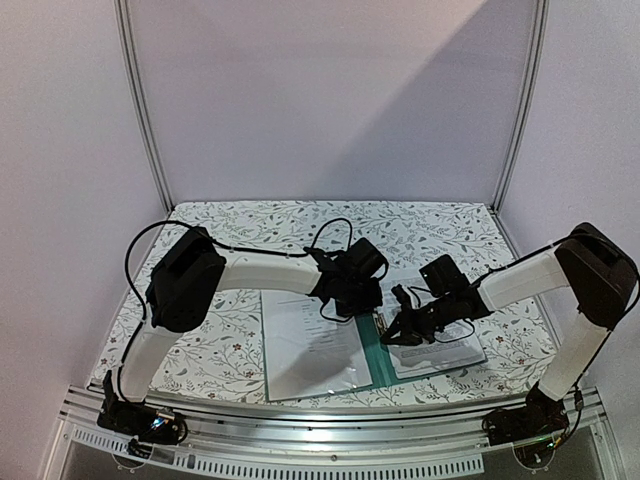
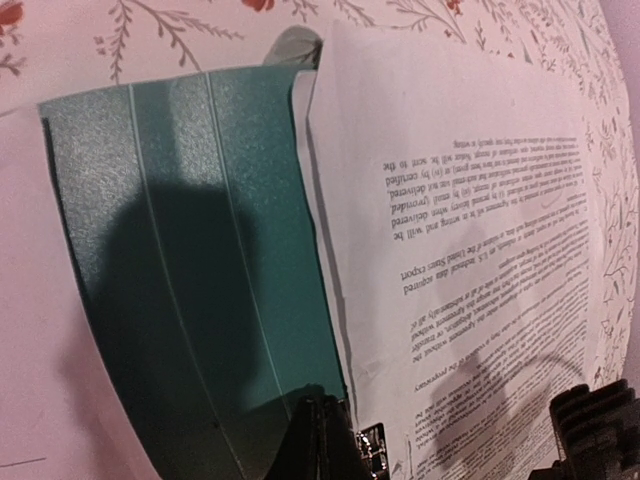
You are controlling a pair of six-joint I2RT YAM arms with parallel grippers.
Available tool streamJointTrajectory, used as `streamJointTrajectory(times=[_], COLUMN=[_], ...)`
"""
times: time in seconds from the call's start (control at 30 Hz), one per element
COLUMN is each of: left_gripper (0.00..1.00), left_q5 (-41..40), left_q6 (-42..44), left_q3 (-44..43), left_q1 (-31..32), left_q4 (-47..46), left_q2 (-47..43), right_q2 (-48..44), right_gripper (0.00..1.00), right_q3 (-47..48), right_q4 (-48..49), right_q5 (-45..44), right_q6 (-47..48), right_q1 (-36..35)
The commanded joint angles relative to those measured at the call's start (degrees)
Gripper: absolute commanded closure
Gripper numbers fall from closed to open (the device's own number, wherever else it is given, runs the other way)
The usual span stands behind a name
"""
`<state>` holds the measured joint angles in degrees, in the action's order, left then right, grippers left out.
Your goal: Put the files into the folder
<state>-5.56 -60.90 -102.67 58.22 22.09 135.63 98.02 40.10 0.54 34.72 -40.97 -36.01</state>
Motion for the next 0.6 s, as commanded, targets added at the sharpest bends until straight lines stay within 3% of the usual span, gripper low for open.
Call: streamJointTrajectory(times=[0.0,0.4,0.57], left_gripper=[1.00,1.00,1.00], left_q5=[0.6,1.1,1.3], left_q6=[0.7,0.3,0.0], left_q3=[1.6,2.5,2.9], left_q1=[-0.4,-0.4,-0.5], left_q4=[3.7,3.2,3.0], left_q2=[0.6,0.5,0.4], right_q2=[2.2,6.6,6.3], right_gripper=[0.94,0.96,0.96], right_q3=[-1.0,-0.6,-0.5], right_q4=[-9.6,-9.6,-4.5], right_q5=[-8.4,-7.8,-0.9], right_q6=[2.3,3.4,2.0], right_q1=[-0.2,-1.6,-2.1])
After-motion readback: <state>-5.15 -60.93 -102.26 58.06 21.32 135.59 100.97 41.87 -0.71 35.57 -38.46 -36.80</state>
